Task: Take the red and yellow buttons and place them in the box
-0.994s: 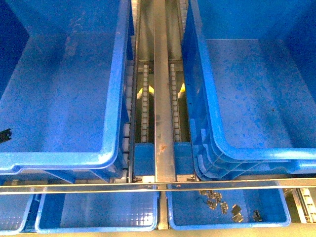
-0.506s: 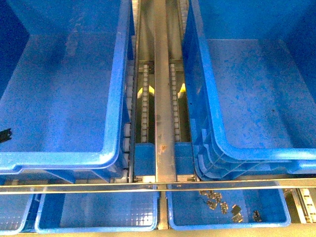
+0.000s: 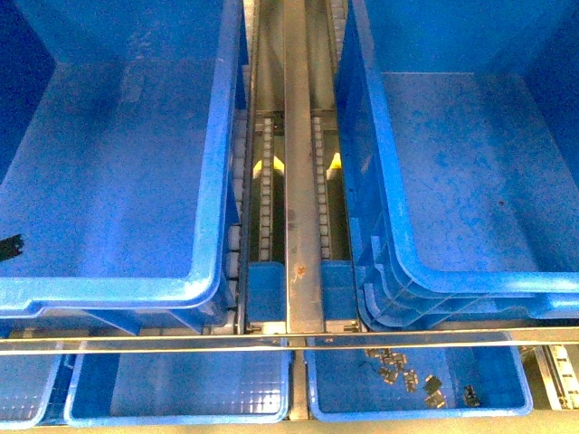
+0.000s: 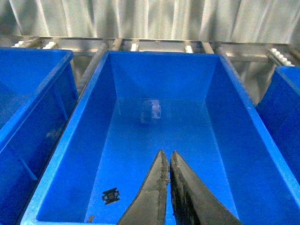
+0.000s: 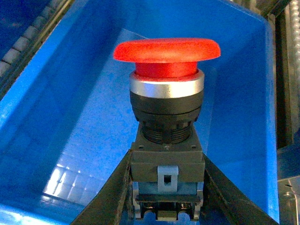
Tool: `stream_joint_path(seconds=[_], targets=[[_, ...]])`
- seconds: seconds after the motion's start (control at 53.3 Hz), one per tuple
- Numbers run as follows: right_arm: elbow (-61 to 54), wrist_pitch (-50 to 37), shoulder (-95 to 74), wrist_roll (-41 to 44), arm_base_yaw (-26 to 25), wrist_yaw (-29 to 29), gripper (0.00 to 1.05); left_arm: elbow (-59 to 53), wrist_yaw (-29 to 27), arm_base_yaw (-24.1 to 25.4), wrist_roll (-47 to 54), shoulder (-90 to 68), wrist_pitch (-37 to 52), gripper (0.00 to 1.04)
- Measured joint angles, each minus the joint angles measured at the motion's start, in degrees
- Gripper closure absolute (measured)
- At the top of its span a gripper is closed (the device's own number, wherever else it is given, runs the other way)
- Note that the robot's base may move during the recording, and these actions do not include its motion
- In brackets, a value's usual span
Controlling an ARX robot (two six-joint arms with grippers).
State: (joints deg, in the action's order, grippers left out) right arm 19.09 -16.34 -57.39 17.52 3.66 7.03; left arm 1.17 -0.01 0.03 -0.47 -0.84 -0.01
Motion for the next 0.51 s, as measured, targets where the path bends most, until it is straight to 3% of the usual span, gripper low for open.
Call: stream_joint_path(seconds=[0.206,0.375,0.506], targets=[[-0.1,-0.2,-1.4,-0.2,-0.2,-1.4,0.77,0.0,0.0,0.0,0.0,0.0,0.0,0.71],[0.6,-8.3,-12.4,1.7,-0.9,-3.8,0.77,0.0,0.0,0.0,0.0,0.0,0.0,0.42],[7.9,-14.7,-27.3,3.3,-2.2,-3.8,0.77,0.0,0.0,0.0,0.0,0.0,0.0,0.21]])
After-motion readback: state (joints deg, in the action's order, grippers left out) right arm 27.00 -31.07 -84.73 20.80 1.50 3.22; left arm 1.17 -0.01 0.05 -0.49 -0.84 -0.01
